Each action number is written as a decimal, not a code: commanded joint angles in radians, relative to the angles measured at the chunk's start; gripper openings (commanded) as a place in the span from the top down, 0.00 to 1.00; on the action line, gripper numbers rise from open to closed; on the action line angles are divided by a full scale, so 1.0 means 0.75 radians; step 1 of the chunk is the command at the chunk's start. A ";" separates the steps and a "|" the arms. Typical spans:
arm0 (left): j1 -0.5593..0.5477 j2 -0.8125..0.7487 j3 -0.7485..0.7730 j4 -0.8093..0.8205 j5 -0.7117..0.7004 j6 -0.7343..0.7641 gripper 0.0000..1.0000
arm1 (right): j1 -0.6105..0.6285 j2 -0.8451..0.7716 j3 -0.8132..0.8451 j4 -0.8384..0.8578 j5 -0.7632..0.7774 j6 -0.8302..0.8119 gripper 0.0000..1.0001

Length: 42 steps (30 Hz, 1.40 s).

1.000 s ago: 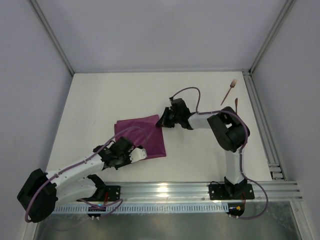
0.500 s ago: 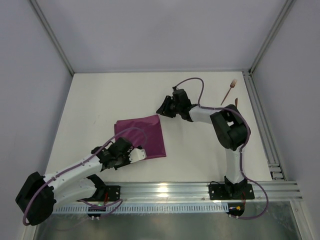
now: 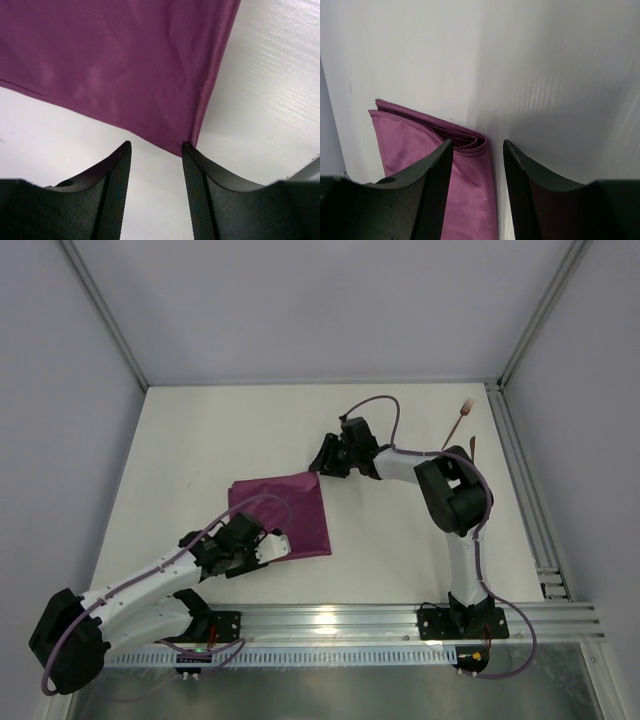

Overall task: Fold the napkin into a case and place the utensils inside
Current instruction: Rotate the square-folded napkin at the center of the board.

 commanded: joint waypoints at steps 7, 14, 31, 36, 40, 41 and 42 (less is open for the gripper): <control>0.002 -0.102 0.130 -0.150 -0.123 0.010 0.49 | 0.004 0.069 0.003 0.078 -0.085 0.035 0.69; 0.029 -0.212 0.139 -0.173 -0.252 -0.017 0.41 | -0.004 0.018 -0.070 0.168 -0.057 0.080 0.90; 0.217 0.090 0.384 -0.052 -0.172 -0.113 0.37 | -0.115 -0.896 -1.193 0.232 0.285 0.236 0.95; 0.256 0.197 0.488 -0.087 0.030 -0.154 0.37 | -0.109 -1.389 -1.523 -0.049 0.279 0.273 0.69; 0.266 0.266 0.529 -0.099 0.136 -0.158 0.37 | -0.111 -1.847 -1.375 -0.489 0.362 0.085 0.44; 0.274 0.278 0.533 -0.097 0.159 -0.160 0.37 | -0.113 -1.880 -1.329 -0.543 0.375 -0.027 0.38; 0.276 0.299 0.541 -0.101 0.177 -0.160 0.37 | -0.113 -1.895 -1.282 -0.596 0.373 -0.082 0.34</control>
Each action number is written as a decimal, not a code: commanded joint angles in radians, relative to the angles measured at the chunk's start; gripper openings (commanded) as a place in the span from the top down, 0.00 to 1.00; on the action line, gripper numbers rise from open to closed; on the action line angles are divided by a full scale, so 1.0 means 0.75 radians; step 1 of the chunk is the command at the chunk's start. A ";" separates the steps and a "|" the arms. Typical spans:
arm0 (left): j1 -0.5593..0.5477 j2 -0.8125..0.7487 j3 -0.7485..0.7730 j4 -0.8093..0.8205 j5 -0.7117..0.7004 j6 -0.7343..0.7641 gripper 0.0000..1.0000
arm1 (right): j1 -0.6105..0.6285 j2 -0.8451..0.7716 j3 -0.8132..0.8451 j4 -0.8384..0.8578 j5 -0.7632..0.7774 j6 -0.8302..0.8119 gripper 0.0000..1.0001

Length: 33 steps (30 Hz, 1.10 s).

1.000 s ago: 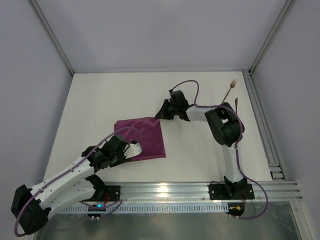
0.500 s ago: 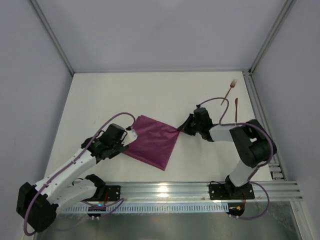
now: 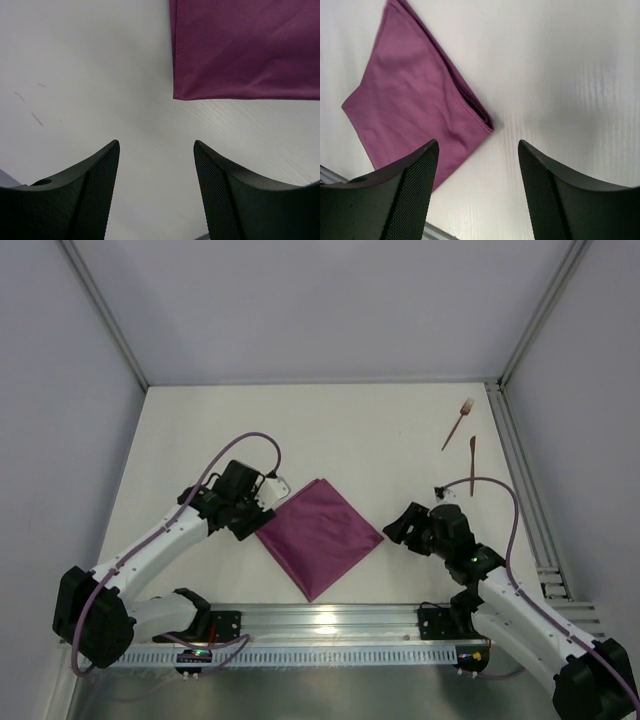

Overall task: Fold the napkin into a case and place the utensils inside
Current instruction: Rotate the square-folded napkin at the center of the board, then pick up the top corner of the square-folded napkin from the center of the board.

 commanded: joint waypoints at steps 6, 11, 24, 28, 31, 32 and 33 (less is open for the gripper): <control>0.113 0.131 0.068 0.062 0.315 -0.029 0.45 | -0.020 0.473 0.590 -0.129 -0.354 -0.686 0.38; 0.158 0.303 0.051 0.101 0.350 -0.056 0.71 | -0.024 1.016 1.101 -0.051 -0.561 -0.826 0.51; 0.226 0.301 0.023 0.214 0.409 -0.099 0.70 | 0.013 1.730 1.708 -0.216 -0.629 -1.036 0.57; 0.226 0.383 0.006 0.222 0.454 -0.075 0.68 | 0.025 1.787 1.732 -0.245 -0.637 -1.065 0.57; 0.226 0.375 -0.028 0.261 0.483 -0.066 0.67 | 0.040 1.808 1.712 -0.255 -0.656 -1.083 0.58; 0.226 0.369 -0.037 0.271 0.474 -0.068 0.67 | 0.042 1.812 1.704 -0.249 -0.658 -1.086 0.58; 0.226 0.365 -0.039 0.281 0.466 -0.070 0.67 | 0.042 1.814 1.693 -0.241 -0.660 -1.081 0.59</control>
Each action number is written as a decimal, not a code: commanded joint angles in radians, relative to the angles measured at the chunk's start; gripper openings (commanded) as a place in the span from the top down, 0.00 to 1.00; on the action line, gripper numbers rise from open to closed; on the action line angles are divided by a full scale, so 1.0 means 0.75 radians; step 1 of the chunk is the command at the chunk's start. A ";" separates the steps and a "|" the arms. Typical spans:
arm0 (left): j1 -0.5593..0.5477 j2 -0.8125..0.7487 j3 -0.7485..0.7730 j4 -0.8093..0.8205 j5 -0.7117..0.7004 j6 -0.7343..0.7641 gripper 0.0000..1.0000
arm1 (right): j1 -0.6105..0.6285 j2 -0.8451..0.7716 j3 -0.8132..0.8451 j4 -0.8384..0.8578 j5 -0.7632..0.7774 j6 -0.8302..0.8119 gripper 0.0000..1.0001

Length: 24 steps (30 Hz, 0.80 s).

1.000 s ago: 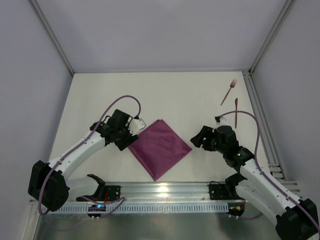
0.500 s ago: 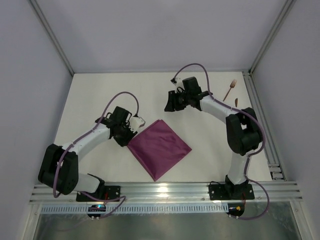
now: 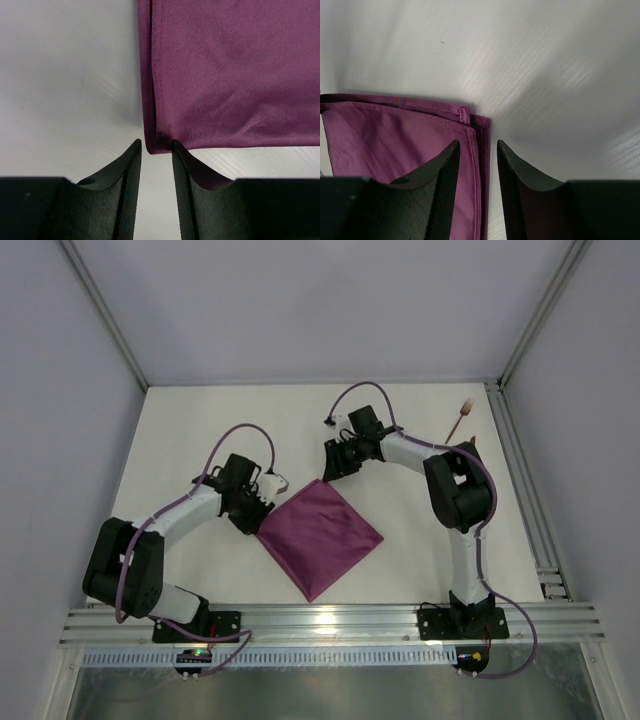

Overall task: Fold the napkin into a case and place the utensils inside
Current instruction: Pick up the top corner of the square-folded napkin from the center of the board.

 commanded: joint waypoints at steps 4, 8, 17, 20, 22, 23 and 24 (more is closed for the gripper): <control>0.005 0.003 -0.013 0.085 -0.008 0.002 0.69 | 0.015 0.021 0.011 0.049 -0.055 -0.025 0.64; 0.005 0.016 -0.027 0.081 -0.004 0.009 0.70 | 0.019 0.050 0.023 0.063 -0.093 0.005 0.71; 0.005 0.011 -0.041 0.075 -0.012 0.025 0.71 | 0.030 0.044 0.013 0.073 -0.067 0.013 0.84; 0.005 0.016 -0.046 0.079 -0.006 0.025 0.71 | 0.036 0.019 0.007 0.075 -0.045 0.009 0.89; 0.005 0.009 -0.046 0.077 0.002 0.027 0.71 | 0.042 0.003 0.000 0.073 -0.026 0.001 0.89; 0.005 0.005 -0.046 0.077 0.004 0.027 0.71 | 0.048 -0.013 -0.002 0.073 -0.018 -0.003 0.90; 0.005 -0.001 -0.044 0.075 0.004 0.027 0.71 | 0.058 -0.022 -0.006 0.071 -0.002 -0.009 0.90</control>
